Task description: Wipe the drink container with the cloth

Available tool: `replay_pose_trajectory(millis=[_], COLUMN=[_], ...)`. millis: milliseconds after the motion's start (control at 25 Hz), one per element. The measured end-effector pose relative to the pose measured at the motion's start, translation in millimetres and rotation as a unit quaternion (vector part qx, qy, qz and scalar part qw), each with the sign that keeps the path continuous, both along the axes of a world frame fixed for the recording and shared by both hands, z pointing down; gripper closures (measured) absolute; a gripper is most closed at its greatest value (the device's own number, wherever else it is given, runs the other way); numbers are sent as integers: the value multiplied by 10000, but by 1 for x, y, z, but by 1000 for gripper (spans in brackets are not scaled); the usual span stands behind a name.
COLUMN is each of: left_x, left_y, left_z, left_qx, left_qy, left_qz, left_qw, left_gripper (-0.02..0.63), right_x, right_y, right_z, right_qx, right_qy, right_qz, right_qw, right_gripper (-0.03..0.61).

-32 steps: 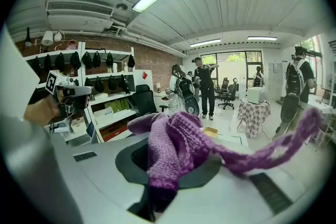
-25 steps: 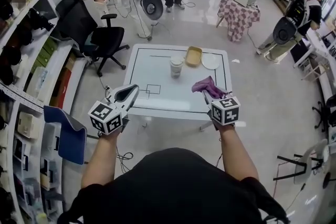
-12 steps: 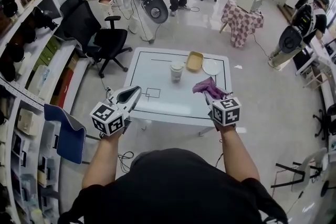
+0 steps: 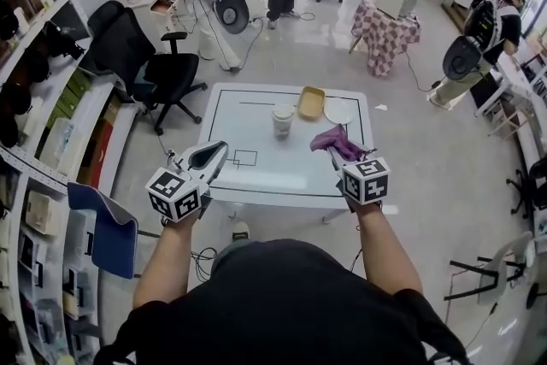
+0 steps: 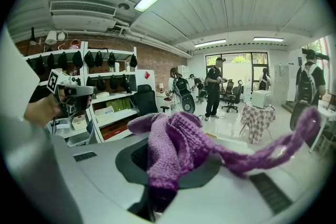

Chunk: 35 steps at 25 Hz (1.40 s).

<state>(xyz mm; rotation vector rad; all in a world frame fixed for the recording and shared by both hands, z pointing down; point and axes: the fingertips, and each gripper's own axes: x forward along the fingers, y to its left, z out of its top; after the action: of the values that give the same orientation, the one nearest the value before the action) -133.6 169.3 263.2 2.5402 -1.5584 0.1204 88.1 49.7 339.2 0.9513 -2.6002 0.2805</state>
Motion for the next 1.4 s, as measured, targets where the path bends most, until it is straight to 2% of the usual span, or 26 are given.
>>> replay_pose_trajectory(millis=[200,960,1400], left_x=[-19,-135,-170], left_y=[-23,-136,-191], left_z=[12,34,36], left_qx=[-48,-301,-473], left_qy=[18,128,147], left_qz=[212,812,1390], left_qw=[9998,9962,9891], left_gripper=[588,588,588], right_x=[-16,-118,-149], right_y=[-13,-88,-116], right_z=[11,33,30], right_qx=[-80,-347,-514], right_qy=[71,287,373], right_qz=[155,689,1184], right_qw=[9998,9966,9909], right_gripper=[502,502,502])
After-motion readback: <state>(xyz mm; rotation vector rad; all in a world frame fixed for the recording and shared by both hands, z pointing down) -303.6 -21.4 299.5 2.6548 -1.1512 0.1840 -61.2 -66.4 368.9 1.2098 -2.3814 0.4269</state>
